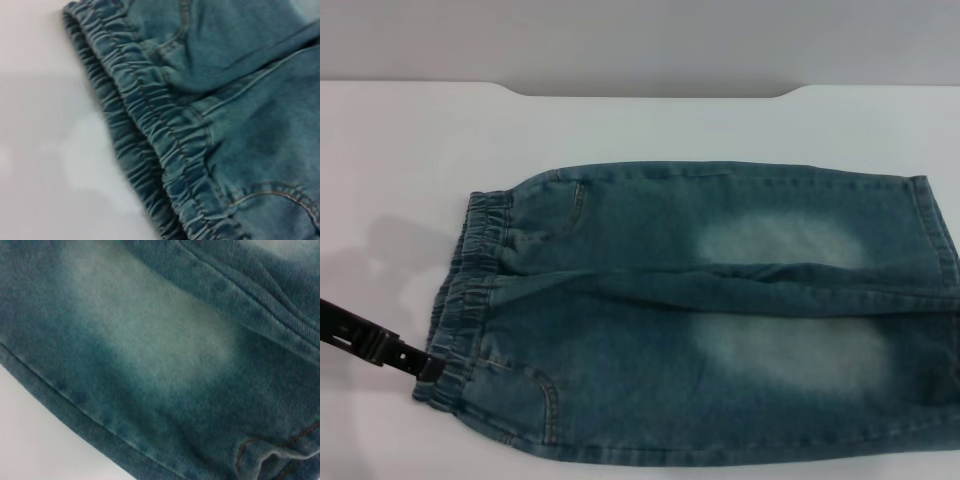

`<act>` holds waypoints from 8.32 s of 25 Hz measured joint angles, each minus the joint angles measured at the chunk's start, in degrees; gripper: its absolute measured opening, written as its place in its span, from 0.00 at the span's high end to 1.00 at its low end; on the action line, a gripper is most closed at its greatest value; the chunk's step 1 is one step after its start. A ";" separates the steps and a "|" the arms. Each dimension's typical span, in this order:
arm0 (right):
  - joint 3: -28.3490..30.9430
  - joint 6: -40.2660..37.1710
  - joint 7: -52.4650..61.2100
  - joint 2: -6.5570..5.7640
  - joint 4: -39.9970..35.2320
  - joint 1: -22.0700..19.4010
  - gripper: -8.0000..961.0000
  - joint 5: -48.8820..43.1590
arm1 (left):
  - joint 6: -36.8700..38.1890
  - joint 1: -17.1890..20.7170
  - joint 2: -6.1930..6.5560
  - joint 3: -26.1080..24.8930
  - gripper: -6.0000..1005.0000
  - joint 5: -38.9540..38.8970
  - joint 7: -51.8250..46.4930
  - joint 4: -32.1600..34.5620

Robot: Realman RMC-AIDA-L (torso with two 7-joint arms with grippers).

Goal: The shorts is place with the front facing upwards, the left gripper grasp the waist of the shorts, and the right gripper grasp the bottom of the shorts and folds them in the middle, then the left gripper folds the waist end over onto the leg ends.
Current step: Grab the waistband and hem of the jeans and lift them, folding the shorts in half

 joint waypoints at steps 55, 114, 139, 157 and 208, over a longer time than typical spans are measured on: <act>-0.30 1.38 -0.24 -0.18 1.99 0.88 0.96 0.60 | -4.92 -1.06 -0.24 3.61 0.50 0.18 2.49 -9.50; 18.09 13.95 -10.22 -0.14 -10.26 -1.24 0.96 24.93 | 4.47 -8.28 6.45 -15.27 0.95 -15.92 6.38 -12.76; 19.09 11.07 -8.76 0.39 -18.76 -2.40 0.96 30.15 | 1.42 -8.19 8.16 -19.00 0.95 -16.42 7.32 -13.36; 22.14 11.33 -9.18 0.89 -24.40 -4.40 0.96 31.34 | 0.51 -6.36 8.39 -23.46 0.95 -16.50 7.64 -12.84; 11.14 19.90 8.51 -4.53 6.18 15.24 0.70 23.09 | 0.26 -8.51 4.34 -16.48 0.95 -19.40 7.85 -13.19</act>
